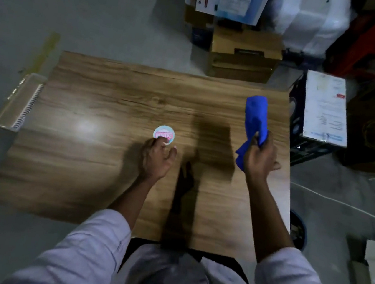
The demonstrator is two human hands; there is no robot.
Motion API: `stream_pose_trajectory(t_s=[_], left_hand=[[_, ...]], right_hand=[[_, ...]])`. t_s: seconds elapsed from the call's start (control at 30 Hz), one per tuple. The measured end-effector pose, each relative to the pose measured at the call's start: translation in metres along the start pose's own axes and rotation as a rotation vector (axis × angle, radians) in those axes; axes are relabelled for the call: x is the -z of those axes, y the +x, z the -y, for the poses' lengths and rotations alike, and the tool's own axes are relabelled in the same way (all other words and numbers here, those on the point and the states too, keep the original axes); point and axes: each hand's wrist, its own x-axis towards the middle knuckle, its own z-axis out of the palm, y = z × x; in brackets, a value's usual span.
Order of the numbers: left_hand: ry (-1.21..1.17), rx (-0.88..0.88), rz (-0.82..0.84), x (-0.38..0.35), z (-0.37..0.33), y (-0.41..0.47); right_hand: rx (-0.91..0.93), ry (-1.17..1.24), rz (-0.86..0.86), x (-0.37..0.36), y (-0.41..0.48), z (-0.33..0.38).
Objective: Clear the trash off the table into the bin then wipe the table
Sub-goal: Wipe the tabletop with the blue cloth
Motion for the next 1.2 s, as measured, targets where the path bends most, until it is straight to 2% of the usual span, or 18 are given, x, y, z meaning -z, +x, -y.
stream_pose_trajectory(t_s=[0.1,0.2,0.3,0.37,0.43,0.5,0.6,0.77,1.03,1.2], left_hand=[[0.017,-0.081,0.029,-0.028,0.014,0.039],[0.058,-0.054,0.136,-0.047,0.032,0.06],[0.187,-0.086,0.141,-0.055,0.036,0.058],[0.184,-0.087,0.119,-0.054,0.031,0.057],[0.19,-0.081,0.095,-0.052,0.03,0.058],[0.209,-0.071,0.101,-0.052,0.029,0.06],[0.219,-0.074,0.126,-0.054,0.03,0.061],[0.267,-0.092,0.151,-0.055,0.038,0.065],[0.211,-0.071,0.104,-0.053,0.028,0.064],[0.108,-0.02,0.065,-0.052,0.021,0.061]], right_hand=[[0.037,0.004,-0.01,-0.021,0.039,0.015],[0.106,-0.051,0.009,-0.058,0.078,0.023],[0.197,-0.233,0.21,-0.103,0.107,0.01],[0.245,-0.488,0.369,-0.132,0.115,-0.008],[0.338,-0.596,0.387,-0.153,0.12,-0.016],[0.397,-0.595,0.38,-0.165,0.133,-0.007],[0.414,-0.615,0.434,-0.182,0.167,0.019],[0.553,-0.563,0.542,-0.216,0.19,0.051],[0.895,-0.376,0.752,-0.212,0.146,0.024],[0.948,-0.261,0.799,-0.19,0.099,0.001]])
